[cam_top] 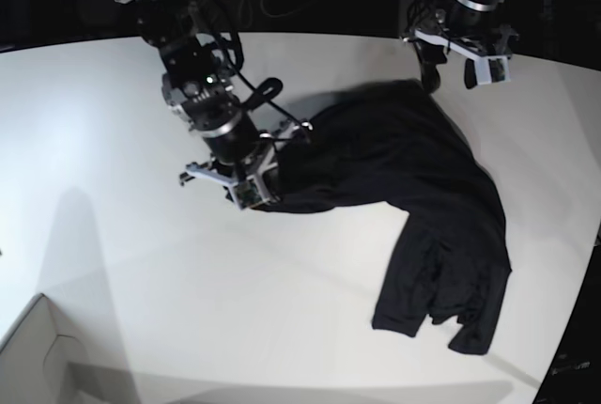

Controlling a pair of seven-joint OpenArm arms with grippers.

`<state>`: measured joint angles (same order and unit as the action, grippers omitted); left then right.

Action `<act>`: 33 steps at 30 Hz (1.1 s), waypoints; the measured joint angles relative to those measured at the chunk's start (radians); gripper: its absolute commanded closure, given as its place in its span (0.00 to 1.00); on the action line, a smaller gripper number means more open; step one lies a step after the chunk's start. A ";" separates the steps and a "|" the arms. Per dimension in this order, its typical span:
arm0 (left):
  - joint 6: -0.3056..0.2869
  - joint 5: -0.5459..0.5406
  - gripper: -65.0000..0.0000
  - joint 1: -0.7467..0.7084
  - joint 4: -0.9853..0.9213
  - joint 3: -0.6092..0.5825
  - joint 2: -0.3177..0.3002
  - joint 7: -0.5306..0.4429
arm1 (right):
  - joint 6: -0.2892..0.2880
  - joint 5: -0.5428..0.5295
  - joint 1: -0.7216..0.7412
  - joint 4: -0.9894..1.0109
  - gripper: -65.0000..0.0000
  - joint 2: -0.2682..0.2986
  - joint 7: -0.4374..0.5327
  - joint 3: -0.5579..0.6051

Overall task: Layout the t-shirt on the table in an organized manner, then fold the t-shirt properly
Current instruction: 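Lift the grasped shirt edge with the right gripper and pull it back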

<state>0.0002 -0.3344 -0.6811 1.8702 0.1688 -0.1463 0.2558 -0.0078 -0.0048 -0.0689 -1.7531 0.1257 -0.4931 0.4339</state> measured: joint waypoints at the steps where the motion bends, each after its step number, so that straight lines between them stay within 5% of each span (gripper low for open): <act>1: 0.000 0.000 0.39 0.001 0.008 0.000 0.002 0.001 | 0.000 -0.006 -0.031 -0.050 1.00 0.010 0.001 -0.008; 11: 0.000 0.000 0.39 -0.005 0.061 0.000 -0.006 0.000 | 0.002 -0.003 -0.318 -0.233 1.00 0.134 0.005 -0.022; 26: -0.003 0.000 0.38 -0.004 0.061 0.163 0.036 0.003 | 0.002 -0.003 -0.383 -0.217 1.00 0.143 0.007 -0.132; 33: -0.003 0.000 0.38 0.004 0.061 0.163 0.041 0.003 | 0.002 -0.003 -0.389 -0.225 1.00 0.105 0.008 -0.179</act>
<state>-0.0029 -0.3344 -0.6769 1.9316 0.3317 -0.1051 0.2584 -0.0055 -0.0074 -0.4583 -1.9781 0.2306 -0.4847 0.2546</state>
